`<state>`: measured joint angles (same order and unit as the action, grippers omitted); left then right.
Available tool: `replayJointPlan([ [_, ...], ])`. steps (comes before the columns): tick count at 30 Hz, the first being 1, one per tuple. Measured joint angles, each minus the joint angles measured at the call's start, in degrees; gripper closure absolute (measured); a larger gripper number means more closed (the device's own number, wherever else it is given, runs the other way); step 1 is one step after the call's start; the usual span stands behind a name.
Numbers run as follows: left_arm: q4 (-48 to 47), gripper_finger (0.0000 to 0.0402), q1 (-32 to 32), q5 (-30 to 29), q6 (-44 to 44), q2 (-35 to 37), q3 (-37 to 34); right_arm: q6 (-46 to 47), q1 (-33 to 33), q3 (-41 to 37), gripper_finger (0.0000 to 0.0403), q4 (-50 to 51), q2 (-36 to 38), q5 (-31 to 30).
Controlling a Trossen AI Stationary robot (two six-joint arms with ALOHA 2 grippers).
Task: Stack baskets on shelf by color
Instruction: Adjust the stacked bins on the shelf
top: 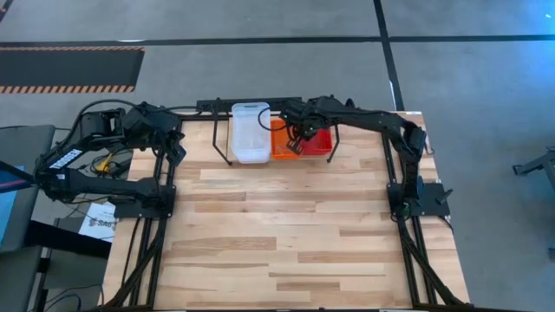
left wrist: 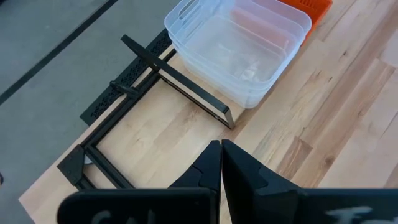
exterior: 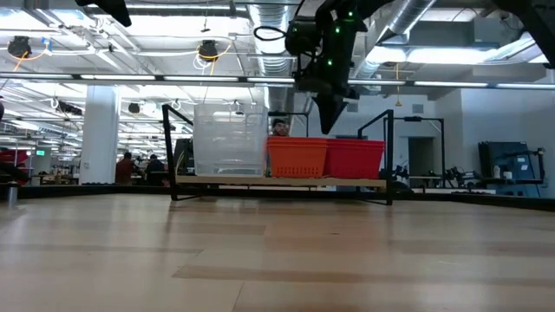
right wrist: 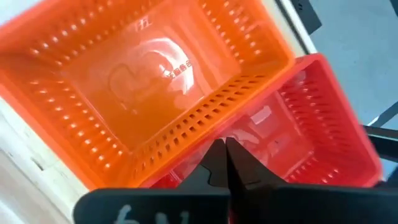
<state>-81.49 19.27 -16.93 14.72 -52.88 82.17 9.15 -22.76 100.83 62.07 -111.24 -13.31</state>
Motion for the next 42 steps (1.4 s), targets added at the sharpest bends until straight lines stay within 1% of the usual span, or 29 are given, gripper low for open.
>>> replayJointPlan([
  [2, 0.00, 0.0401, 0.00, 0.00, 0.00, 0.00, 0.00, 1.37, 0.95, 1.53, 0.0403, 1.11, 0.00, 1.66],
  [6, 0.00, 0.0401, -0.01, 0.02, 0.02, 0.00, 0.00, 1.66, 5.49, 3.52, 0.0403, 2.34, 0.00, 8.98],
  [10, 0.00, 0.0401, 0.00, 0.00, 0.02, 0.02, 0.00, 1.50, 10.59, 3.53, 0.0403, 2.25, 0.02, 11.88],
  [14, -0.01, 0.0401, 0.00, -0.28, 0.02, 0.01, 0.00, 1.47, 13.87, 3.53, 0.0403, 0.98, 0.04, 11.90],
  [18, -0.02, 0.0401, 0.00, -0.31, 0.04, 0.00, 0.00, 1.33, 14.79, 3.51, 0.0403, -1.90, 0.04, 11.63],
  [20, 0.00, 0.0402, 0.00, -0.31, 0.04, 0.01, 0.00, 1.62, 15.05, 3.51, 0.0403, -4.05, -0.13, 8.96],
  [22, -0.02, 0.0401, 0.00, -0.31, 0.04, 0.00, 0.00, 1.48, 15.45, 3.51, 0.0403, -5.40, -0.57, 7.85],
  [28, -0.02, 0.0401, 0.00, -0.26, 0.07, 0.00, 0.00, 1.31, 17.14, -0.45, 0.0403, -8.87, -0.57, 8.86],
  [35, -0.02, 0.0401, 0.00, -0.24, 0.07, 0.02, 0.00, -0.24, 16.56, -6.63, 0.0403, -10.56, -0.66, 8.82],
  [42, -0.03, 0.0401, 0.00, -0.22, 0.08, 0.01, 0.02, -3.03, 13.75, -7.47, 0.0403, -12.75, -0.59, 8.82],
])
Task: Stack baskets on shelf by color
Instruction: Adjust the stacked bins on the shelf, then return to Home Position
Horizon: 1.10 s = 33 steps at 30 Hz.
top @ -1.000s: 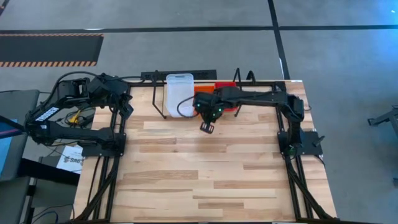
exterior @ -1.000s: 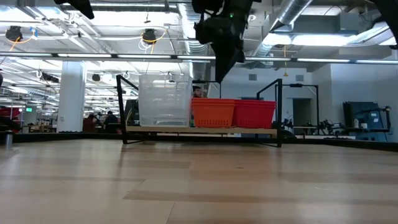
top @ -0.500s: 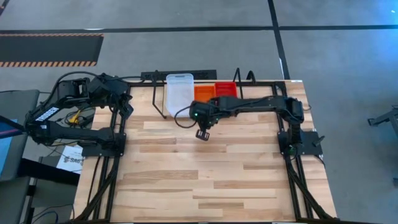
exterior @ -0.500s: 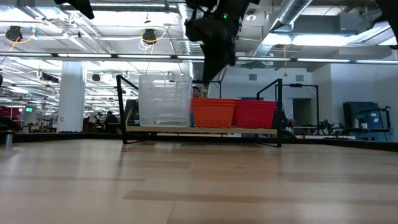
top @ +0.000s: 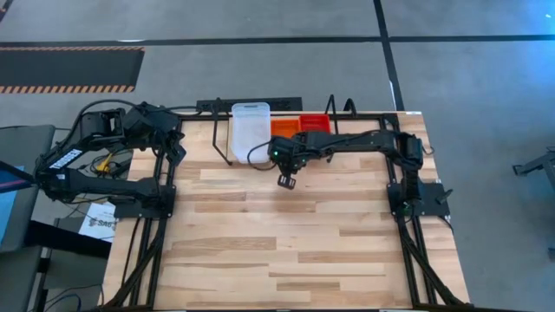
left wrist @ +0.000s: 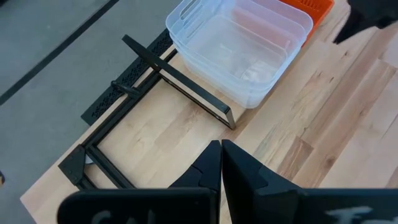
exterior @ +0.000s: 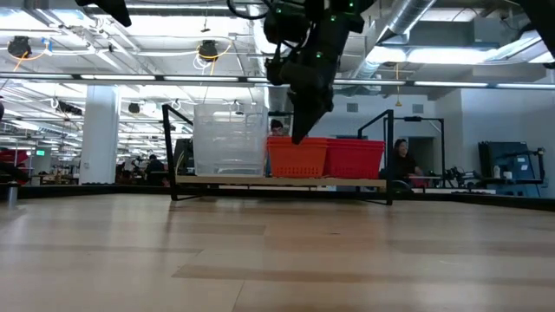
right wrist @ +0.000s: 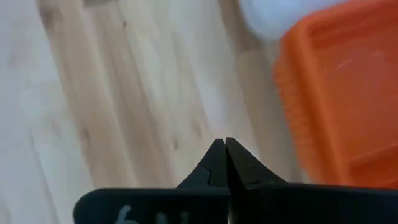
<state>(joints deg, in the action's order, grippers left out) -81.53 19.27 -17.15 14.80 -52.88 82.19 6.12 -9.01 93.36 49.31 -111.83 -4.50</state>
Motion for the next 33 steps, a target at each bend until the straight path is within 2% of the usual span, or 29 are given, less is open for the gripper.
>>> replayJointPlan([
  [7, 0.01, 0.0401, 0.00, 0.02, 0.01, 0.01, 0.00, -1.61, -2.57, 0.02, 0.0403, -3.91, 0.00, -0.02],
  [23, -0.03, 0.0402, 0.00, 0.18, 0.01, 0.02, 0.01, -4.86, -6.25, 0.03, 0.0403, -5.37, 0.00, 0.03],
  [28, -0.07, 0.0401, -0.02, 0.42, -0.06, 0.00, 0.00, -4.34, -5.73, 0.07, 0.0403, -5.29, 0.16, 0.05],
  [33, -0.08, 0.0401, -0.02, 0.45, -0.06, 0.01, 0.01, -2.72, -1.78, 1.56, 0.0403, -3.36, 1.64, 0.72],
])
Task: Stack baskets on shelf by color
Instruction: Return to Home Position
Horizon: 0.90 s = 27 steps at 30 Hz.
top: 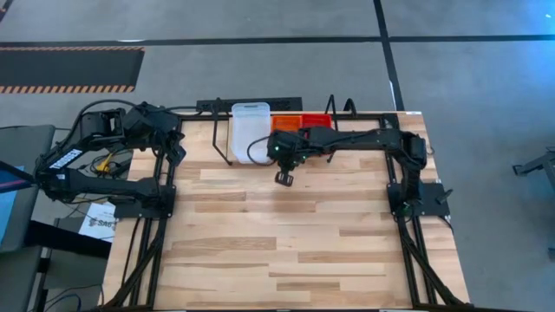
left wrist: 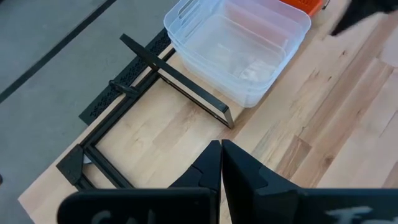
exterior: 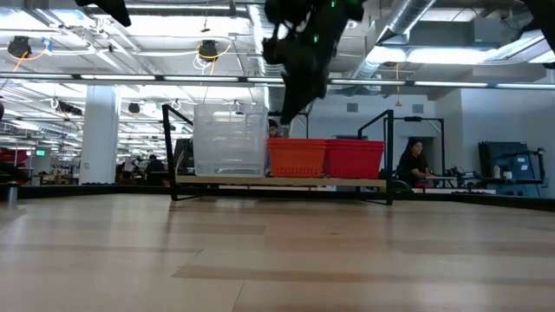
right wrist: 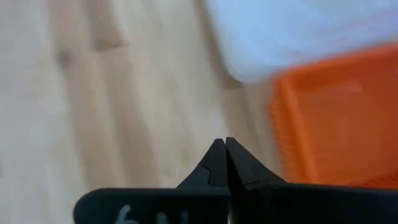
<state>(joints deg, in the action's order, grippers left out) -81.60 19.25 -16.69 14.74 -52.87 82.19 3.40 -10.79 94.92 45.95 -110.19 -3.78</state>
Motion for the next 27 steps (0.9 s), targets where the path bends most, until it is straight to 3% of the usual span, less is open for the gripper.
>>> replayJointPlan([
  [6, -2.33, 0.0401, -1.45, 2.44, 2.45, 0.52, -1.26, 0.45, 4.30, 2.42, 0.0403, 2.93, 3.18, -3.01],
  [10, 1.63, 0.0401, -5.71, 4.16, 5.34, 6.36, -9.69, 2.23, 5.64, 2.42, 0.0403, 3.77, 7.80, -6.15],
  [20, 37.16, 0.0402, -13.51, 11.58, 14.11, 32.82, -43.62, 3.74, 6.25, 2.42, 0.0403, 3.23, 23.77, -10.37],
  [27, 55.70, 0.0401, -13.79, 18.32, 18.91, 45.02, -62.84, 3.69, 8.94, 2.40, 0.0403, 2.94, 33.58, -10.36],
])
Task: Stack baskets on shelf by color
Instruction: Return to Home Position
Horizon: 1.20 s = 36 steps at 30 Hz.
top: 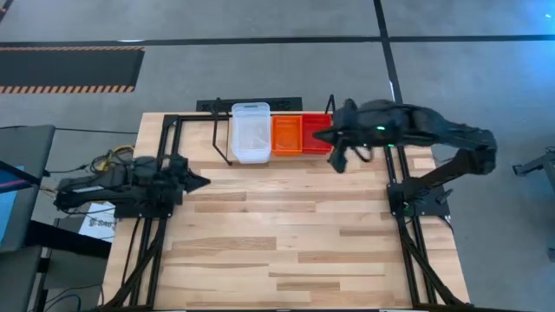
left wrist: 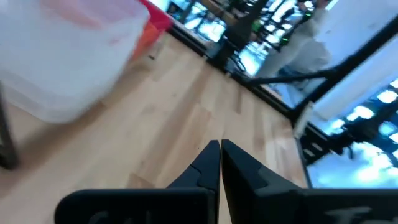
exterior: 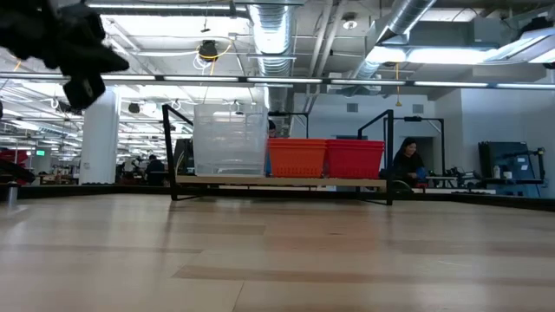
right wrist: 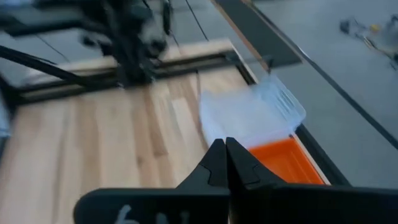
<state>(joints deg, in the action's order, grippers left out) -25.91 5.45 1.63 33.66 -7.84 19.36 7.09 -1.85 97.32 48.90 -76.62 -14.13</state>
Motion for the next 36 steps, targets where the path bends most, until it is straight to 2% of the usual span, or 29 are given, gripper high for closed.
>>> replayJointPlan([
  [3, 3.58, 0.0401, 0.00, 1.81, 1.29, 3.87, -5.61, 0.52, 3.39, -0.22, 0.0403, -0.38, 3.60, -0.53],
  [6, 6.19, 0.0401, 0.00, 2.50, 2.20, 7.23, -9.66, 0.61, 8.43, -2.29, 0.0403, -2.43, 6.99, -3.94],
  [10, 9.59, 0.0401, 0.00, 3.14, 0.08, 7.51, -12.17, 4.34, 16.54, -7.39, 0.0403, -3.21, 10.71, -15.32],
  [15, 11.43, 0.0401, 0.00, 2.44, -2.15, 7.44, -13.43, 12.82, 27.93, -18.39, 0.0403, -6.83, 16.28, -30.44],
  [21, 12.93, 0.0401, 0.00, 1.35, -1.53, 7.61, -14.21, 19.64, 38.81, -33.22, 0.0403, -16.17, 23.09, -41.32],
  [26, 12.56, 0.0401, 0.00, -0.46, 1.64, 7.59, -14.21, 31.14, 45.14, -42.05, 0.0402, -16.70, 27.48, -51.19],
  [28, 12.56, 0.0401, 0.00, -0.46, 3.46, 7.59, -14.21, 34.99, 46.30, -43.18, 0.0396, -15.53, 28.67, -51.78],
  [34, 12.45, 0.0402, 0.00, -0.52, 2.91, 7.59, -14.21, 33.61, 48.14, -43.65, 0.0367, -11.07, 29.60, -37.53],
  [36, 12.41, 0.0401, 0.00, -0.57, 2.79, 7.59, -14.21, 34.62, 48.08, -43.63, 0.0363, -9.69, 29.86, -37.53],
])
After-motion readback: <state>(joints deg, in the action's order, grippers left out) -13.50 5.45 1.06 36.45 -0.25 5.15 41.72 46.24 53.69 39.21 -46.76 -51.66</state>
